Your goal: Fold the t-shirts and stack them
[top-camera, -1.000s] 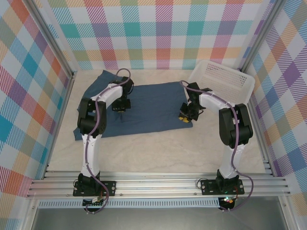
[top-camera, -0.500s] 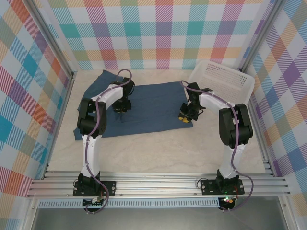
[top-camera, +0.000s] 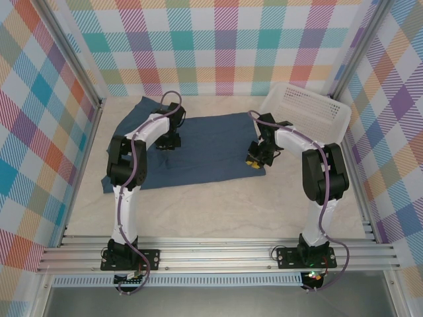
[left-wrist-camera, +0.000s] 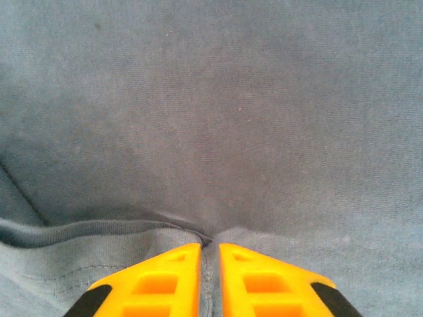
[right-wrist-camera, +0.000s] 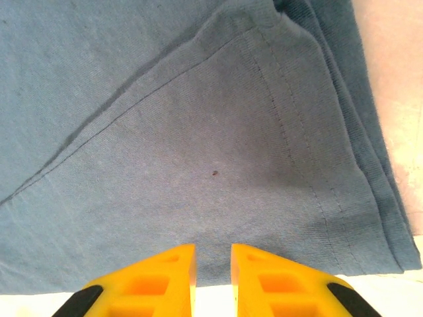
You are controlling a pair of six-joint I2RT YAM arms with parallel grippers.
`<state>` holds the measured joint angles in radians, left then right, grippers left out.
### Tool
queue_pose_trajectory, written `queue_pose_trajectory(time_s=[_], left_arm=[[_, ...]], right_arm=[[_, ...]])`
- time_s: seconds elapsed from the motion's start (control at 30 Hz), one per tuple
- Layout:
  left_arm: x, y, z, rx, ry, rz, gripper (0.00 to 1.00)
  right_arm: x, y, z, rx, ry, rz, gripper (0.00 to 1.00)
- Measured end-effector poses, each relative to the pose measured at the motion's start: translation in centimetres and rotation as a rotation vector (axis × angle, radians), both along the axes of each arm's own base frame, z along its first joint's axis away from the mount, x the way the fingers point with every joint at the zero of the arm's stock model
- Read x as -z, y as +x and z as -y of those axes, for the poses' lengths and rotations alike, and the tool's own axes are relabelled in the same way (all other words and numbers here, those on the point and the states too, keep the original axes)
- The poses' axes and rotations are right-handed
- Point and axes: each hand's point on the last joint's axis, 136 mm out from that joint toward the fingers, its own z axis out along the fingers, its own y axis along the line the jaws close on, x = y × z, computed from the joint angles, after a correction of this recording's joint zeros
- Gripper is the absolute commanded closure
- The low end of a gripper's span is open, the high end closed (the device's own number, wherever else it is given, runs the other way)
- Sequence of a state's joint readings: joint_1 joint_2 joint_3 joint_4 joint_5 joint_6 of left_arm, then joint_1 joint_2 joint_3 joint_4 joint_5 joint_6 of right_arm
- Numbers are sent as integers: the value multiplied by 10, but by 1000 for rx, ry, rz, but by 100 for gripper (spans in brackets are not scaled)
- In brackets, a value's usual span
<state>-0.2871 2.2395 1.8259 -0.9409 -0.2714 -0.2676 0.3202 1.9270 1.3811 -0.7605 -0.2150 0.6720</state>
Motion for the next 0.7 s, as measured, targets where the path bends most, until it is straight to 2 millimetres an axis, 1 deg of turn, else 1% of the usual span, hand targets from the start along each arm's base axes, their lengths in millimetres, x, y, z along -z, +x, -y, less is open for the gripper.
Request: queue_pose_trajectory(time_s=[0.2, 0.43, 0.6, 0.7], left_arm=[[1, -1, -1, -1, 1, -4, 81], [15, -3, -2, -2, 12, -35, 87], [15, -3, -2, -3, 14, -34, 92], [15, -3, -3, -3, 17, -32, 93]], right_arm=[[0, 0, 0, 0, 0, 0, 79], [0, 0, 0, 0, 0, 0, 79], [0, 0, 0, 0, 0, 0, 79], [0, 0, 0, 0, 0, 0, 79]])
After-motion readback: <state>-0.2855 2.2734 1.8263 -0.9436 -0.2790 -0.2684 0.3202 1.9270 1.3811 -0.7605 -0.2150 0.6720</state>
